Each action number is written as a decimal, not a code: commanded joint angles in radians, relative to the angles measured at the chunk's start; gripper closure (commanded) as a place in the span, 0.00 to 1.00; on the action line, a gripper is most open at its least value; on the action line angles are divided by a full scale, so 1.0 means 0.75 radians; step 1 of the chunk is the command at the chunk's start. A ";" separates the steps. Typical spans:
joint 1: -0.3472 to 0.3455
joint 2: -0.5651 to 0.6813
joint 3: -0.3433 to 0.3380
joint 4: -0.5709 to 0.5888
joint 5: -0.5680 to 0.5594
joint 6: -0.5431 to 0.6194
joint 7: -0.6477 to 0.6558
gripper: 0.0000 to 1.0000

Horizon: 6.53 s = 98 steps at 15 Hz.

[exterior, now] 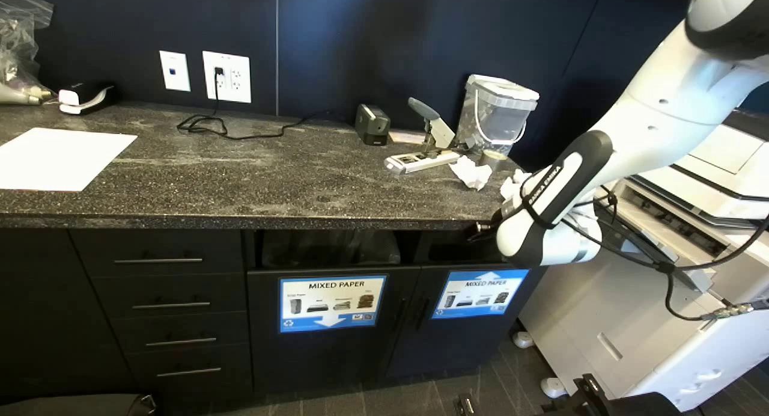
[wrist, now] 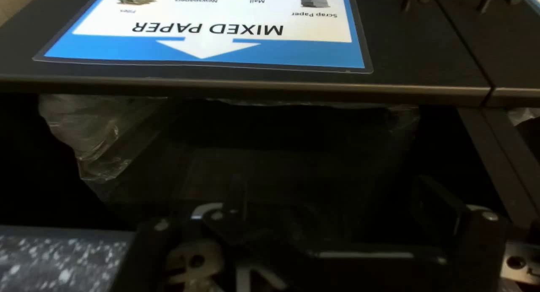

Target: Place the crumpled paper in the bin on the right

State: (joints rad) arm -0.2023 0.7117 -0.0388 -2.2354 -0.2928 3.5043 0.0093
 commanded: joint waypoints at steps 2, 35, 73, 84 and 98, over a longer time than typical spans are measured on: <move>0.107 -0.411 -0.055 -0.160 0.078 -0.385 -0.106 0.00; -0.028 0.133 0.131 0.870 0.355 -0.636 -0.133 0.00; -0.063 0.212 0.289 1.013 0.371 -0.904 -0.303 0.96; 0.203 -0.064 0.053 0.693 0.197 -1.164 -0.281 0.96; 0.349 -0.407 -0.087 0.072 -0.013 -1.090 -0.042 0.96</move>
State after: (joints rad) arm 0.0313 0.4673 -0.0748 -2.0599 -0.2652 2.6469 -0.0911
